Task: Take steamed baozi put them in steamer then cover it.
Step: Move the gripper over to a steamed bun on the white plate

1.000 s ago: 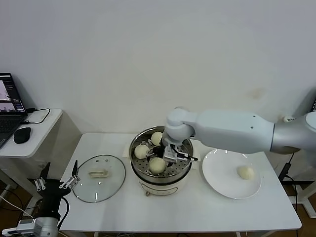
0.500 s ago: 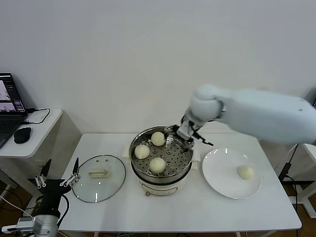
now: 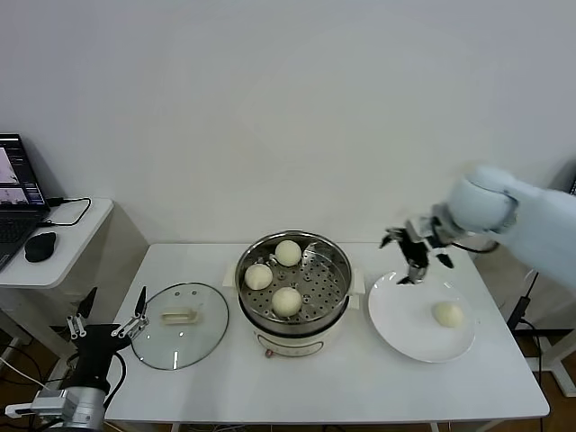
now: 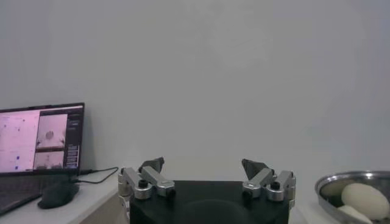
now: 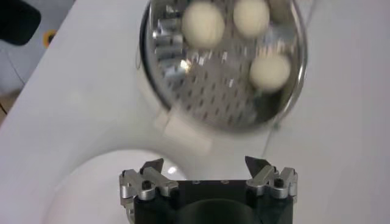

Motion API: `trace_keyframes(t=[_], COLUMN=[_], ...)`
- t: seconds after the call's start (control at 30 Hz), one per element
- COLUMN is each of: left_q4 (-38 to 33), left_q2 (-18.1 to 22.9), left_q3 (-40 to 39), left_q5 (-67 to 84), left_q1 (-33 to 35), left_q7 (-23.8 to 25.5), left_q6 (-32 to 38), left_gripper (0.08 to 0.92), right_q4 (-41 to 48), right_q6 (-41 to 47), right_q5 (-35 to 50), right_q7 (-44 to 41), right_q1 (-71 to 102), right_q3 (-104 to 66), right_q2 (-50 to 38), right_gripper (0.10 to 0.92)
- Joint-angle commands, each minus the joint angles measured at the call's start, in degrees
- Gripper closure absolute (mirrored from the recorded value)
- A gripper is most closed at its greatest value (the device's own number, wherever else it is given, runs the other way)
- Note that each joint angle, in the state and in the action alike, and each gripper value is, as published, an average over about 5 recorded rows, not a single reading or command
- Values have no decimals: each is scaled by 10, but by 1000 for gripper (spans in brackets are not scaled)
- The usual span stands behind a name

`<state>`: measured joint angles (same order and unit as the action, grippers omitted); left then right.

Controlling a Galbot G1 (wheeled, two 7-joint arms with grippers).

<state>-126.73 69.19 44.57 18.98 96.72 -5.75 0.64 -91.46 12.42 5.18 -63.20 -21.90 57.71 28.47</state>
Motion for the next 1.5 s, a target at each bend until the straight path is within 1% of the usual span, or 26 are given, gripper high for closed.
trace_keyframes(t=[0.03,0.2,0.53,0.97,1.33,1.5], left_q4=[1,2,2,1,8,10], left_q2=[-7,-5,0,6,8,9], left_q3=[3,4,10,5,5,4], left_q5=[0,-1,-3,-2,-2,-2], left_q1=[2,4,14,15,13,12], left_q7=[0,-1,0,0,0,0], left_q6=[-1,-1,-1,-1,-1,-1], left_gripper=[177,177,177,177,177,177], right_q4=[105,152,212,263,305,316], right_q6=[-50,-64,-77,-78,-80,-80], right_q5=[-101,-141,-205,-220,-240,-248], right_q7=[-41,-29,-16,3,13,15], right_q1=[275,326,384,381,373,372], right_q3=[-241,-285,-328,-328,-329,-330], right_q2=[-71,-46,10,67,93,102], right_gripper=[203,203,203,202,204,220])
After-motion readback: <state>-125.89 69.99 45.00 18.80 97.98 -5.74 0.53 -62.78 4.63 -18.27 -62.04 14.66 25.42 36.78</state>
